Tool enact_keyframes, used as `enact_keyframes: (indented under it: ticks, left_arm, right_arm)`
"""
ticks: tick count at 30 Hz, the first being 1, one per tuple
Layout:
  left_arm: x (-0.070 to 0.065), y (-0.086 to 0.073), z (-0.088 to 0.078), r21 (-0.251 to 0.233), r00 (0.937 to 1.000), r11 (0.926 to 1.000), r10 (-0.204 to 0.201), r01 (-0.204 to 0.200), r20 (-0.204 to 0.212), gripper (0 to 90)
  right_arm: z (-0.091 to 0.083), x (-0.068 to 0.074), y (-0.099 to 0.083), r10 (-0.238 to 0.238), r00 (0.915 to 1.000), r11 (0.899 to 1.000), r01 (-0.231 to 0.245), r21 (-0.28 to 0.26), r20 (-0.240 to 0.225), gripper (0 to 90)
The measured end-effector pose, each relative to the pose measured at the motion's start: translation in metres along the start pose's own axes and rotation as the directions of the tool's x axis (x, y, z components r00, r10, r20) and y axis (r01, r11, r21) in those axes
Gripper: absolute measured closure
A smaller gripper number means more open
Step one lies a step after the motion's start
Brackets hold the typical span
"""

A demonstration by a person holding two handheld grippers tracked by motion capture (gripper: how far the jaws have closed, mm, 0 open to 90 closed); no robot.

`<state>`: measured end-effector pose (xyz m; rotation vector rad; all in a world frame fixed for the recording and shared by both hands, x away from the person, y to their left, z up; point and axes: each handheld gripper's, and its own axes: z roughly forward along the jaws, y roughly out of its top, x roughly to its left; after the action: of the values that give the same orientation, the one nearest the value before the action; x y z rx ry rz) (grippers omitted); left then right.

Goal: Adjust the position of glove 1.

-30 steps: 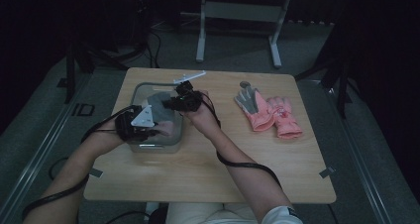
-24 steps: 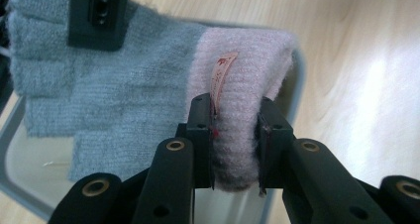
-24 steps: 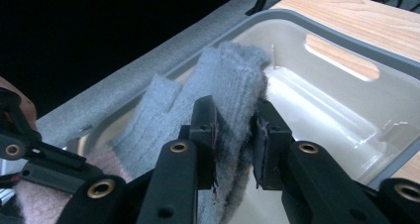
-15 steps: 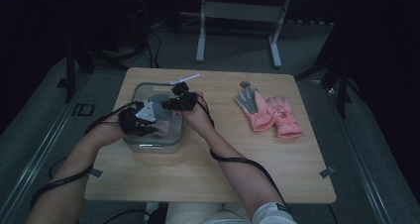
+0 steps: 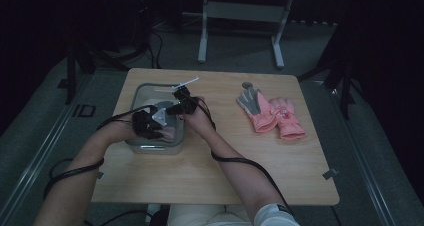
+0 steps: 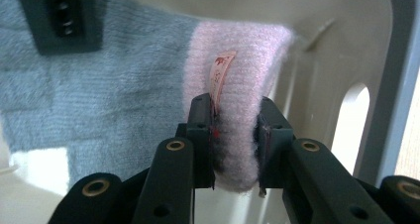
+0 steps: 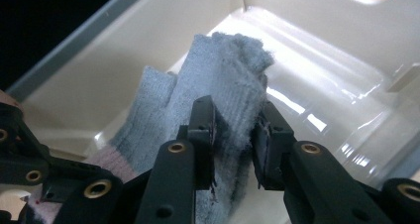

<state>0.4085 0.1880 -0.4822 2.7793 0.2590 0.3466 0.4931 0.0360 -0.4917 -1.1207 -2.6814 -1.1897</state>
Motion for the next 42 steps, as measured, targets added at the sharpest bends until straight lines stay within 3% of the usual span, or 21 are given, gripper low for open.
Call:
enact_keyframes:
  ticks: [5,9,16,20,22,24,27,29,31,33,34,36,38,39,40,41,42]
  left_arm:
    - [0.006,-0.002,0.007,0.008,0.9995,0.9997,-0.023,0.023,0.020,72.6]
    - [0.006,-0.002,0.017,0.051,0.9994,0.9986,-0.013,0.011,0.031,72.5]
    - [0.008,-0.005,0.016,0.034,0.9992,0.9989,-0.032,0.031,0.024,70.1]
    - [0.005,-0.004,0.010,0.045,0.9989,0.9979,-0.045,0.046,-0.012,61.3]
    - [0.004,-0.005,0.007,0.049,0.9961,0.9954,-0.081,0.083,-0.034,50.7]
    - [0.003,-0.007,0.002,0.026,0.9932,0.9944,-0.101,0.102,-0.059,46.2]
    - [0.005,-0.008,-0.009,-0.015,0.9832,0.9885,-0.151,0.150,-0.102,37.2]
    - [0.007,-0.007,-0.017,-0.068,0.9737,0.9796,-0.196,0.189,-0.116,36.3]
    - [0.008,-0.004,-0.024,-0.112,0.9661,0.9679,-0.237,0.225,-0.103,35.0]
    - [0.008,-0.004,-0.024,-0.112,0.9661,0.9679,-0.237,0.225,-0.103,34.6]
    - [0.008,0.001,-0.033,-0.163,0.9555,0.9501,-0.282,0.266,-0.087,34.0]
    - [0.006,0.006,-0.039,-0.215,0.9495,0.9331,-0.308,0.288,-0.062,33.4]
    - [0.003,0.009,-0.041,-0.232,0.9484,0.9290,-0.311,0.289,-0.064,36.6]
    - [-0.004,0.016,-0.045,-0.269,0.9519,0.9253,-0.297,0.267,-0.075,36.6]
    - [-0.006,0.019,-0.045,-0.269,0.9521,0.9264,-0.294,0.263,-0.083,42.2]
    - [-0.009,0.024,-0.046,-0.268,0.9526,0.9295,-0.288,0.253,-0.098,42.2]
    - [-0.013,0.029,-0.047,-0.281,0.9559,0.9266,-0.282,0.250,-0.081,42.2]
  right_arm:
    - [0.003,0.000,0.001,-0.017,0.9991,1.000,0.017,0.007,0.037,71.0]
    - [0.003,0.000,0.001,-0.005,0.9994,1.000,0.004,0.008,0.034,66.8]
    - [-0.013,-0.002,0.004,-0.019,0.9991,0.999,0.020,-0.028,0.039,61.4]
    - [-0.024,-0.003,0.003,-0.025,0.9996,0.999,0.026,-0.037,0.016,54.9]
    - [-0.030,-0.004,0.000,-0.014,0.9997,0.999,0.013,-0.041,-0.022,48.5]
    - [-0.036,-0.004,-0.004,-0.010,0.9990,0.999,0.007,-0.050,-0.044,44.8]
    - [-0.043,-0.004,-0.008,-0.049,0.9973,0.998,0.046,-0.050,-0.056,36.3]
    - [-0.049,-0.005,-0.009,-0.058,0.9943,0.997,0.054,-0.057,-0.089,30.6]
    - [-0.056,-0.006,-0.011,-0.058,0.9918,0.996,0.050,-0.074,-0.114,26.1]
    - [-0.060,-0.007,-0.012,-0.065,0.9912,0.995,0.056,-0.079,-0.116,26.1]
    - [-0.066,-0.008,-0.015,-0.077,0.9907,0.994,0.067,-0.089,-0.112,19.7]
    - [-0.072,-0.012,-0.019,-0.090,0.9904,0.992,0.080,-0.096,-0.105,20.1]
    - [-0.076,-0.014,-0.022,-0.098,0.9908,0.990,0.088,-0.107,-0.093,21.1]
    - [-0.080,-0.016,-0.024,-0.099,0.9897,0.989,0.086,-0.120,-0.103,21.1]
    - [-0.091,-0.023,-0.031,-0.086,0.9883,0.984,0.064,-0.164,-0.126,21.1]
    - [-0.095,-0.025,-0.034,-0.084,0.9894,0.982,0.063,-0.178,-0.118,21.1]
    - [-0.099,-0.027,-0.037,-0.089,0.9914,0.980,0.070,-0.185,-0.095,21.1]
